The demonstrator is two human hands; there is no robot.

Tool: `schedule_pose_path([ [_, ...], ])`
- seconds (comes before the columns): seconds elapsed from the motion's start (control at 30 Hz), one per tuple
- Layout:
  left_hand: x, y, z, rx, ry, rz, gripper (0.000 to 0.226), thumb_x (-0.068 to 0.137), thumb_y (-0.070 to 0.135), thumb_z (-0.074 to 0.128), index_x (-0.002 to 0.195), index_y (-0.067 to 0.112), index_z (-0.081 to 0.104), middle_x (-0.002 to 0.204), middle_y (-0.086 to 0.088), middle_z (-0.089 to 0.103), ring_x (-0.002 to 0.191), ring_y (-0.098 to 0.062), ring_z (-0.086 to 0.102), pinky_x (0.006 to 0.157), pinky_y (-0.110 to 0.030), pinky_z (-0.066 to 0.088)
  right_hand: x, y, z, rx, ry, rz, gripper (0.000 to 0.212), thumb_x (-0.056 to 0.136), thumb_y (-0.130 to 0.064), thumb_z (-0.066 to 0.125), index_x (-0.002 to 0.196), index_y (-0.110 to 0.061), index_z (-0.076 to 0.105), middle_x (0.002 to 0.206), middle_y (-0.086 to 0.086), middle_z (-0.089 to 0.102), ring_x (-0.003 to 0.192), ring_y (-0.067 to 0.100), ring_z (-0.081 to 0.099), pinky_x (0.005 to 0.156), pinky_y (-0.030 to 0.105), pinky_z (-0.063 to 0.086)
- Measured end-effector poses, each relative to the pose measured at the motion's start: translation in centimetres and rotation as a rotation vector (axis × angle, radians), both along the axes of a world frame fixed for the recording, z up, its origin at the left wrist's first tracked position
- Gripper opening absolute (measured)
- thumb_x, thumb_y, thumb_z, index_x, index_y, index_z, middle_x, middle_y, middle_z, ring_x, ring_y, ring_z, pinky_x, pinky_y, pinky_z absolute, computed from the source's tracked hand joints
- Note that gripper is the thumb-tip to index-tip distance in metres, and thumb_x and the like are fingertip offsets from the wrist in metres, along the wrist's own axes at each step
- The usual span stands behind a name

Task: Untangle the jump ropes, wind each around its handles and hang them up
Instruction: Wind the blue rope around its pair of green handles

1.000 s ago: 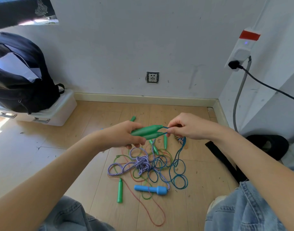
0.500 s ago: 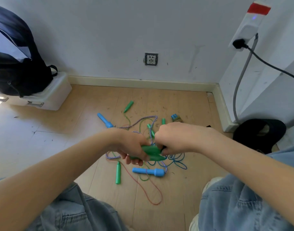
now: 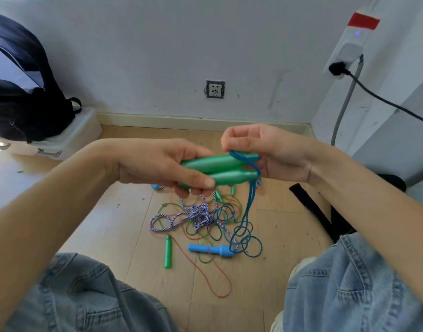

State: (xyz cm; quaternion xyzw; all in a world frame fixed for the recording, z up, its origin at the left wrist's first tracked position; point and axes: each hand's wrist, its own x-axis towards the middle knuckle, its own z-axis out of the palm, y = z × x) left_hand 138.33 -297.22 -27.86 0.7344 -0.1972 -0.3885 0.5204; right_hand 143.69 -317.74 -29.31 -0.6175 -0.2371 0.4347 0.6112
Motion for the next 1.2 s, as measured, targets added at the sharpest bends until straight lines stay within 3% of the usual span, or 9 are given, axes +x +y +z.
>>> schedule_pose_path([
  [0.23,0.6,-0.5,0.0,-0.162,-0.14,0.349,0.026,0.081,0.018,0.063,0.104,0.006,0.058,0.072,0.006,0.06,0.063,-0.004,0.052,0.056,-0.014,0.046,0.4,0.7,-1.0,0.224,0.154,-0.244,0.026,0.082,-0.031,0.051,0.061,-0.018,0.059,0.044,-0.009,0.039,0.037,0.003,0.025,0.04,0.017,0.019],
  [0.4,1.5,-1.3,-1.0,-0.214,-0.11,0.729,0.017,0.089,0.014,0.056,0.105,0.011,0.056,0.071,0.002,0.059,0.057,-0.005,0.052,0.051,-0.015,0.044,-0.6,2.1,-1.9,-0.081,-0.51,-0.452,0.03,0.097,-0.015,0.044,0.07,-0.013,0.056,0.046,-0.006,0.038,0.037,0.001,0.029,0.041,0.012,0.024],
  [0.5,2.3,-1.5,-2.1,-0.201,-0.137,0.922,0.03,0.091,0.013,0.055,0.12,0.015,0.051,0.07,0.001,0.058,0.054,-0.005,0.052,0.048,-0.015,0.043,-1.1,2.5,-2.0,-0.232,-0.657,-0.412,0.029,0.096,-0.017,0.047,0.068,-0.015,0.057,0.051,-0.003,0.037,0.042,0.003,0.03,0.042,0.012,0.024],
  [0.6,3.5,1.1,-3.4,0.255,-0.456,1.042,0.039,0.092,0.014,0.053,0.129,0.018,0.043,0.083,-0.005,0.062,0.069,-0.017,0.058,0.057,-0.025,0.048,-1.4,2.2,-2.3,-0.291,-0.476,-0.332,0.031,0.093,-0.025,0.052,0.063,-0.019,0.061,0.049,-0.008,0.037,0.041,0.003,0.027,0.039,0.011,0.024],
  [0.7,3.3,2.2,-4.8,0.846,-0.552,0.725,0.043,0.091,0.015,0.052,0.132,0.016,0.039,0.109,-0.018,0.062,0.094,-0.033,0.058,0.073,-0.034,0.044,-1.3,2.1,-2.5,-0.34,-0.434,-0.353,0.034,0.092,-0.025,0.053,0.06,-0.019,0.061,0.046,-0.01,0.035,0.038,0.003,0.027,0.037,0.013,0.024],
  [0.8,2.0,0.4,-5.7,1.04,-0.494,0.269,0.04,0.093,0.018,0.051,0.13,0.017,0.038,0.107,-0.014,0.062,0.087,-0.028,0.059,0.072,-0.034,0.046,-0.7,1.7,-2.2,-0.419,-0.595,-0.341,0.034,0.092,-0.023,0.053,0.06,-0.017,0.061,0.046,-0.006,0.035,0.035,0.004,0.027,0.038,0.013,0.024],
  [0.97,-0.4,-1.7,-3.1,0.62,-0.387,-0.212,0.029,0.089,0.024,0.059,0.104,0.044,0.044,0.084,0.008,0.063,0.067,-0.007,0.053,0.06,-0.016,0.042,0.3,-0.1,-1.2,-0.434,-0.513,-0.281,0.031,0.091,-0.023,0.056,0.061,-0.014,0.062,0.039,-0.012,0.035,0.037,0.003,0.026,0.038,0.013,0.023],
  [1.1,-1.0,-1.2,0.4,0.027,-0.289,0.044,0.015,0.084,0.021,0.063,0.091,0.03,0.052,0.072,0.009,0.063,0.058,-0.003,0.052,0.052,-0.015,0.044,1.3,-1.1,-0.7,-0.272,-0.261,-0.251,0.034,0.089,-0.018,0.054,0.057,-0.018,0.065,0.044,-0.009,0.032,0.039,0.005,0.02,0.039,0.018,0.014],
  [1.2,-0.6,-0.8,1.0,-0.154,-0.323,0.394,0.023,0.077,0.024,0.067,0.087,0.017,0.047,0.072,0.005,0.067,0.061,-0.004,0.055,0.053,-0.015,0.047,1.4,-1.2,-0.6,-0.123,-0.07,-0.201,0.014,0.079,-0.026,0.057,0.069,-0.02,0.064,0.044,-0.011,0.028,0.037,0.003,0.018,0.037,0.017,0.013],
])
